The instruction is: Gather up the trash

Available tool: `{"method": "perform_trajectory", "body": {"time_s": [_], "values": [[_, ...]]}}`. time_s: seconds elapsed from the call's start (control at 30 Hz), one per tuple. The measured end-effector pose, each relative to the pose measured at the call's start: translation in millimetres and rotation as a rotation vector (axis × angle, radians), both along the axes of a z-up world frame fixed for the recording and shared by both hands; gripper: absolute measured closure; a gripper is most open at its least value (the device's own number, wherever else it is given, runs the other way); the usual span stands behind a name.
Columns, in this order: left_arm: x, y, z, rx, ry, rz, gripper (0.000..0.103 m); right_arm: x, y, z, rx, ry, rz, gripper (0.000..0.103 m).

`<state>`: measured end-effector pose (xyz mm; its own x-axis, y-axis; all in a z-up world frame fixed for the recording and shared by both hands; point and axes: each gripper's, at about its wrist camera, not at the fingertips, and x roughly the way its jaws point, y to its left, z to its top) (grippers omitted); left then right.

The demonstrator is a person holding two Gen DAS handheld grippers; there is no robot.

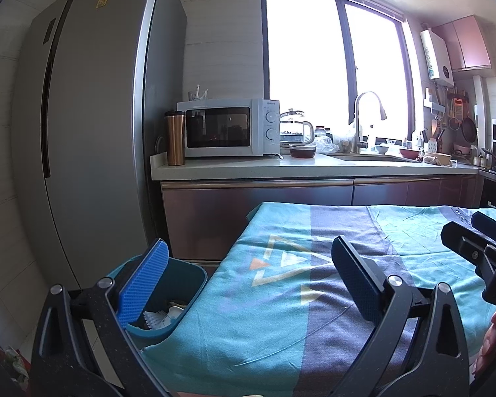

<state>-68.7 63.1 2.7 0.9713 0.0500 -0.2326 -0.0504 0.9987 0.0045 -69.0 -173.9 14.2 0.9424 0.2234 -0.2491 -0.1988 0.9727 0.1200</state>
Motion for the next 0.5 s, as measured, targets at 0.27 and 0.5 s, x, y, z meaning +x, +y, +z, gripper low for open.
{"method": "perform_trajectory", "body": {"time_s": [0.27,0.5], "values": [[6.0,-5.2,-3.2,0.018,0.016,-0.003,0.006,0.4,-2.0,-2.0,0.009,0.006,-0.012,0.006],[26.0,-12.4,-7.8,0.006,0.088,-0.047,0.006,6.1,-12.5,-5.5,0.021,0.027,-0.027,0.006]]}}
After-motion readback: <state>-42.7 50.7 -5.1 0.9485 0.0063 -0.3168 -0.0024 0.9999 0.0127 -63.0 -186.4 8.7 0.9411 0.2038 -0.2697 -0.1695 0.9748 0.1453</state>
